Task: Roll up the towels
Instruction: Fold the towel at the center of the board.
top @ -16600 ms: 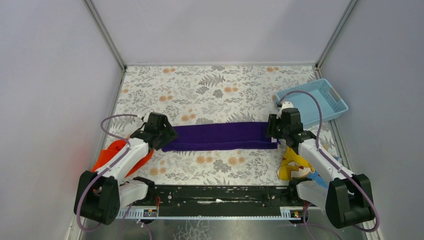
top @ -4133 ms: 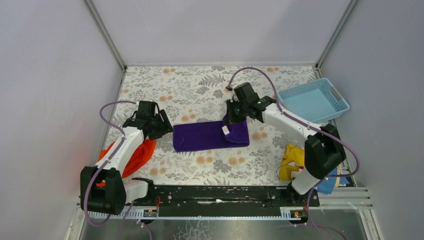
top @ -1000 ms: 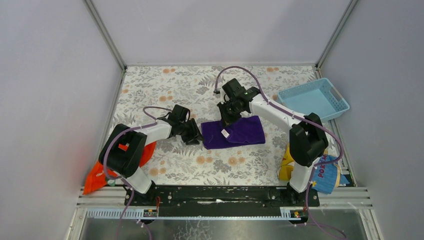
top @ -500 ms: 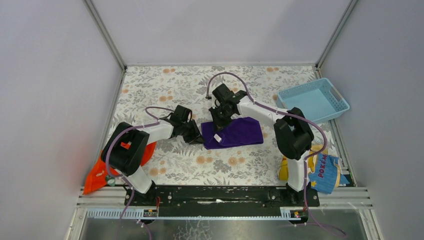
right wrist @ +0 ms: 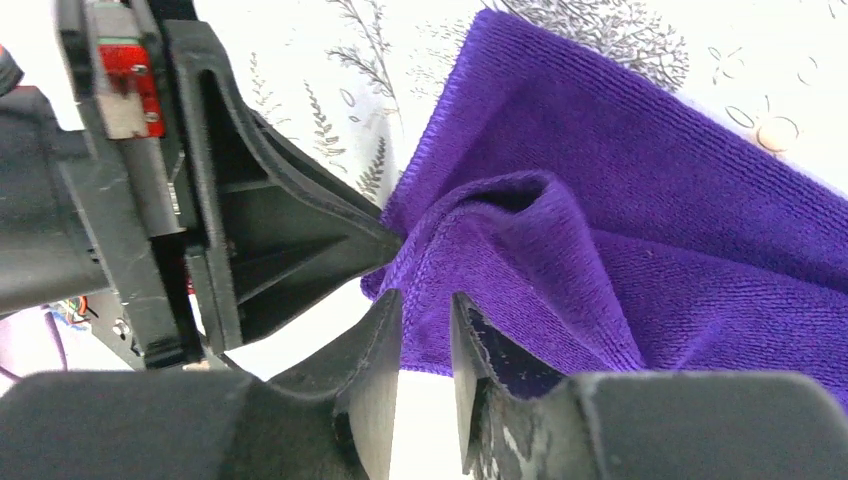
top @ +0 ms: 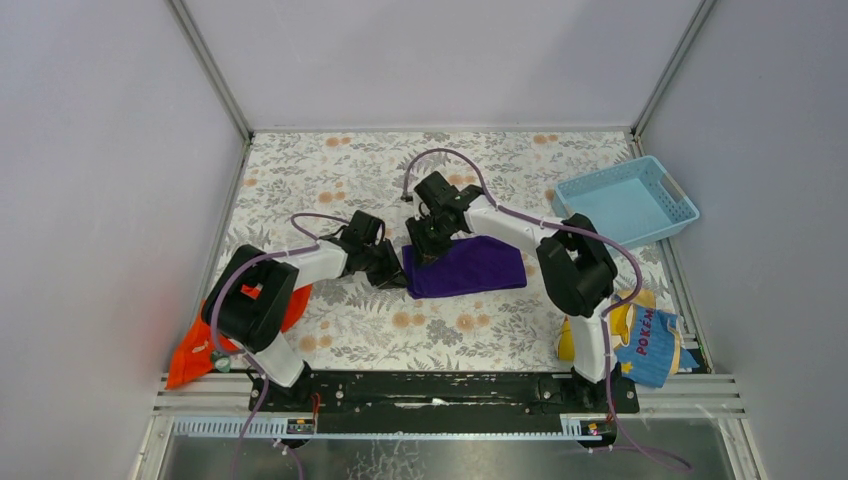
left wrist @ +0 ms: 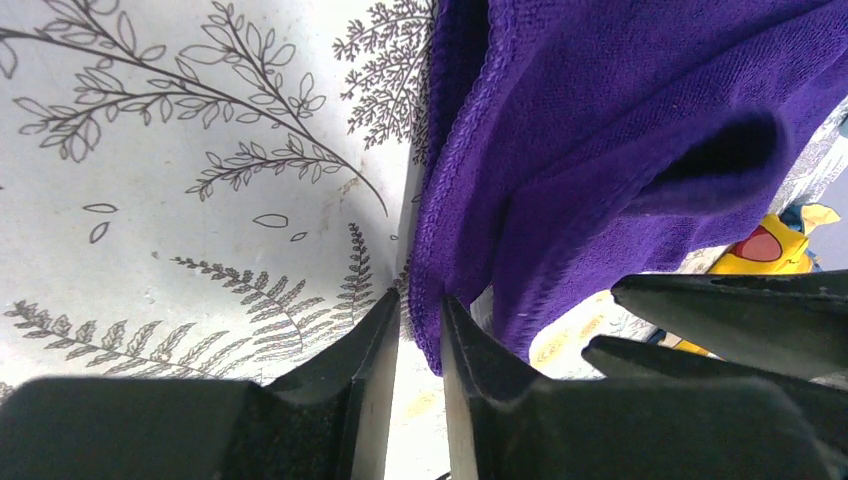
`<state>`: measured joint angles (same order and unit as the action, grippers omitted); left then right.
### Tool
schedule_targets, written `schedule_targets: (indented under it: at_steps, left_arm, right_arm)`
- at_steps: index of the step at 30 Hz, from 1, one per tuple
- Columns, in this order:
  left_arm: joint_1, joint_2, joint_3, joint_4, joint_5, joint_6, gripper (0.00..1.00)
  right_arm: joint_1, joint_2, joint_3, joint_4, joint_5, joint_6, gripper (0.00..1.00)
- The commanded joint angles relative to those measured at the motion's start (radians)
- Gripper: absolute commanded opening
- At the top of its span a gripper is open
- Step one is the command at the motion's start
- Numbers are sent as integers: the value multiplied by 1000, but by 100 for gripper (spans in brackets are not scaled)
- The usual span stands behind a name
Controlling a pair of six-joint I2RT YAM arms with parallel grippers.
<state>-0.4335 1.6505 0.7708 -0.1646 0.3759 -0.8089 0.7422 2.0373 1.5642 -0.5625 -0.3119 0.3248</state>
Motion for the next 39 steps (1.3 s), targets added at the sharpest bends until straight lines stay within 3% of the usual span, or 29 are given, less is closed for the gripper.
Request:
schedule_targets:
  at_steps: [1, 4, 13, 20, 29, 34, 39]
  left_arm:
    - [-8, -32, -16, 9, -49, 1, 22]
    - [-8, -66, -18, -19, -77, 2, 25]
    - [-21, -213, 25, -150, -206, 41, 42]
    - [-62, -120, 190, -159, -230, 163, 49]
    - [-69, 23, 340, -178, -230, 432, 51]
    - [-70, 32, 357, -138, -114, 642, 56]
    - [-70, 77, 404, -139, -57, 750, 59]
  right_arm:
    - [17, -88, 22, 48, -48, 13, 33]
    - [16, -153, -20, 64, -36, -3, 34]
    - [-19, -477, -316, 153, 250, -73, 50]
    - [-140, -652, -589, 322, 252, -75, 52]
    - [-209, -748, -779, 477, 189, -120, 57]
    - [-248, -770, -870, 584, 107, -132, 58]
    - [-260, -778, -890, 596, 98, -155, 59]
